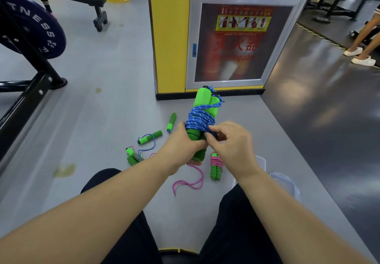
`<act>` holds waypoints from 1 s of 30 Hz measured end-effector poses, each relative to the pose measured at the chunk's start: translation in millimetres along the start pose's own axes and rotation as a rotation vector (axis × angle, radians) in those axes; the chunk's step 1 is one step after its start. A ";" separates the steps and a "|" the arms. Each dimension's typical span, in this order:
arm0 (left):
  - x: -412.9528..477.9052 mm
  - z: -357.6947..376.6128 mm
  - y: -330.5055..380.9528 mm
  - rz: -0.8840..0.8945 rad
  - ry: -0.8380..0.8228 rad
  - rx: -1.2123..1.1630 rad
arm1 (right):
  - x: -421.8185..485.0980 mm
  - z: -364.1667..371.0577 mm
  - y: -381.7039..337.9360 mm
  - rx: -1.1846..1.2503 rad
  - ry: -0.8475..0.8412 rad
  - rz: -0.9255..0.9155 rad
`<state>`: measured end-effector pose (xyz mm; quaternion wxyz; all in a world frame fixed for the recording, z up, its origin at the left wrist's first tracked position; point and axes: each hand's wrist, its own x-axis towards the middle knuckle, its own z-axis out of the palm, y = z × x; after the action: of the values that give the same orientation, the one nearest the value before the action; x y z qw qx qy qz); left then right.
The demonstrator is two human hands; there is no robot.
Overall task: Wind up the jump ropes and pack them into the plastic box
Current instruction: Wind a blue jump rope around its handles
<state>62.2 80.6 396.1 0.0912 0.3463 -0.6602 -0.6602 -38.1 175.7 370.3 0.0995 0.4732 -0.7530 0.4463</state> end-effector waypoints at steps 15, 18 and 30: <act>2.4 1.0 -1.5 -0.028 -0.020 -0.013 | 5.4 6.4 0.9 -0.087 -0.031 -0.030; 3.3 0.9 0.1 -0.073 -0.034 -0.050 | 3.5 7.3 -0.1 -0.065 -0.015 -0.037; 7.8 3.5 1.0 -0.136 -0.088 -0.132 | 7.1 -5.6 -7.5 0.452 -0.139 0.374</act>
<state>54.1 78.9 394.0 0.0394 0.3543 -0.5936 -0.7216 -37.4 174.4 381.9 -0.1442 0.3657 -0.7136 0.5799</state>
